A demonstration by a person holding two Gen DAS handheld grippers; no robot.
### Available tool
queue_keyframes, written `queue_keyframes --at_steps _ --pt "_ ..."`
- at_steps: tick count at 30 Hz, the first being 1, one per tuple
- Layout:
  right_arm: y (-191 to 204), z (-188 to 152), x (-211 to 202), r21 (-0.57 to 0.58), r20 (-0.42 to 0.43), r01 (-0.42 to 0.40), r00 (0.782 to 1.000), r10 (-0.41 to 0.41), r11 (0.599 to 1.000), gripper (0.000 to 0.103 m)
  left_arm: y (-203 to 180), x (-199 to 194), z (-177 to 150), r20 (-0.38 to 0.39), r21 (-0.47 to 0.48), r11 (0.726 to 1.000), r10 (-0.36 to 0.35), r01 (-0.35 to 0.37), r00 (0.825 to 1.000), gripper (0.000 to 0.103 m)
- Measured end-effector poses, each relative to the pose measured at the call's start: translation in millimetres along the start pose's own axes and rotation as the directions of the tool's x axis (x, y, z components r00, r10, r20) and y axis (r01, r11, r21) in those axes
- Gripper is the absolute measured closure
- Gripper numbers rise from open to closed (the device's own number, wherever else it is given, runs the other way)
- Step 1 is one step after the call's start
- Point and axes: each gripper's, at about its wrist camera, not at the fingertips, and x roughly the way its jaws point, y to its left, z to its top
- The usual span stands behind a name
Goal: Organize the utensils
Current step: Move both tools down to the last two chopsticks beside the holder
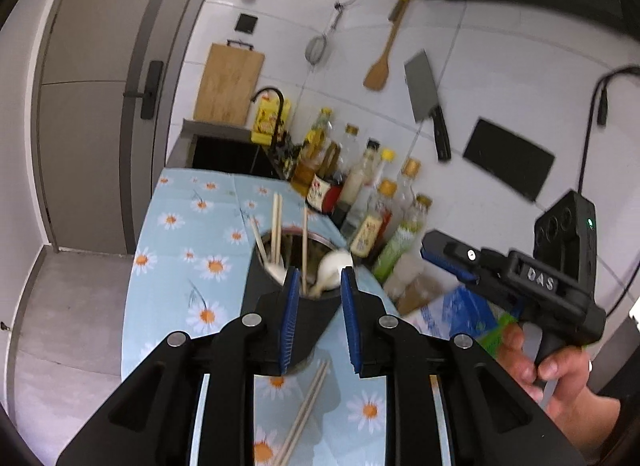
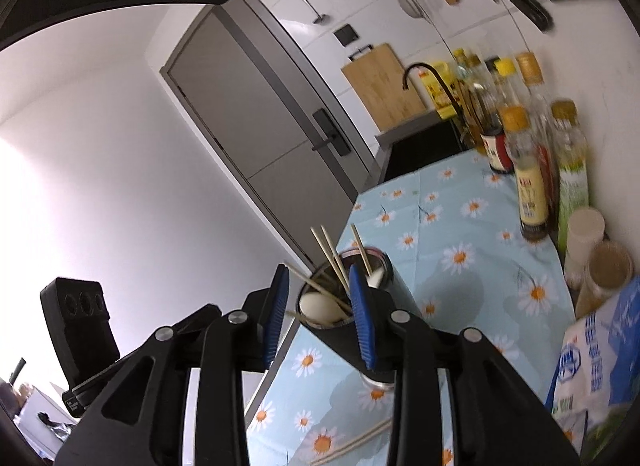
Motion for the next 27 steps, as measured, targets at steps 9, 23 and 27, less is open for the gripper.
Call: queue_keyframes --at_steps 9,23,27 --pt "-21 -31 -9 0.089 -0.052 0.033 0.998 -0.029 0.995 0.07 -8 16 -33 -0.156 0.058 0.998 -0.001 0.01 0.988 0.077" --pt "-50 -75 -27 0.22 -0.109 0.117 0.99 -0.095 0.968 0.068 3 98 -80 -0.541 0.207 0.973 0.023 0.106 0.841 0.077" --pt "-54 -86 -29 0.262 -0.124 0.145 0.985 -0.116 0.954 0.068 12 127 -98 -0.636 0.221 0.966 0.039 0.133 0.77 0.077"
